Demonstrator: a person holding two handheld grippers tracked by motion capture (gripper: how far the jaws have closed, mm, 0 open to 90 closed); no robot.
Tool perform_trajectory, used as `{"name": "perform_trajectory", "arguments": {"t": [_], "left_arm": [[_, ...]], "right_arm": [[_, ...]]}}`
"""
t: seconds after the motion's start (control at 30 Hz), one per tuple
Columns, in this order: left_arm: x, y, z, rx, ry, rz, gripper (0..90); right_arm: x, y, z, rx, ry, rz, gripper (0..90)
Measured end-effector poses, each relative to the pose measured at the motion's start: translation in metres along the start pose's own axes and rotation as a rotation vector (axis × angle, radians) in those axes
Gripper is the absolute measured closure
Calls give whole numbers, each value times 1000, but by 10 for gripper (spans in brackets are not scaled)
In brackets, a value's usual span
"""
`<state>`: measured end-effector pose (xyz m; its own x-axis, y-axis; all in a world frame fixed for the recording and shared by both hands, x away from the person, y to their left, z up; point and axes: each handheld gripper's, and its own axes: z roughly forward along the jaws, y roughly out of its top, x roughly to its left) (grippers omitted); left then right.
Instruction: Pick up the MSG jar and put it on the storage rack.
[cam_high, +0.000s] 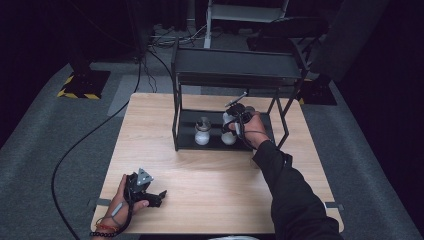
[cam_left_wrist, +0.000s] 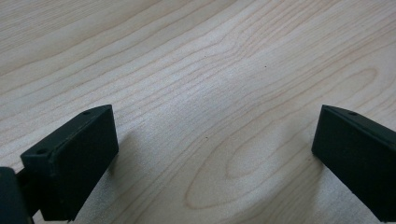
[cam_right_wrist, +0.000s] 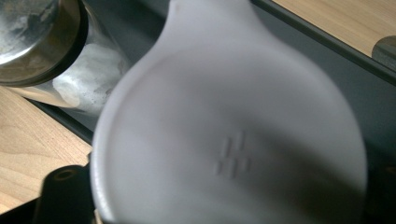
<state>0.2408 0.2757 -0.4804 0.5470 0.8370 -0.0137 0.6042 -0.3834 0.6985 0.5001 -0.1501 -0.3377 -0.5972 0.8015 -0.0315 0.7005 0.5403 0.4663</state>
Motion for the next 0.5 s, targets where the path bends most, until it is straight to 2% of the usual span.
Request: {"name": "perform_trajectory", "arguments": {"t": [0.07,0.23,0.3,0.5], "left_arm": [[0,0,0,0,0,0,4],[0,0,0,0,0,0,4],[0,0,0,0,0,0,4],[0,0,0,0,0,0,4]], "right_arm": [[-2,0,-1,0,7,5,191],[-1,0,-2,2,7,-3,65],[0,-1,-3,0,-4,-4,57],[0,-1,-5,-2,6,-7,44]]}}
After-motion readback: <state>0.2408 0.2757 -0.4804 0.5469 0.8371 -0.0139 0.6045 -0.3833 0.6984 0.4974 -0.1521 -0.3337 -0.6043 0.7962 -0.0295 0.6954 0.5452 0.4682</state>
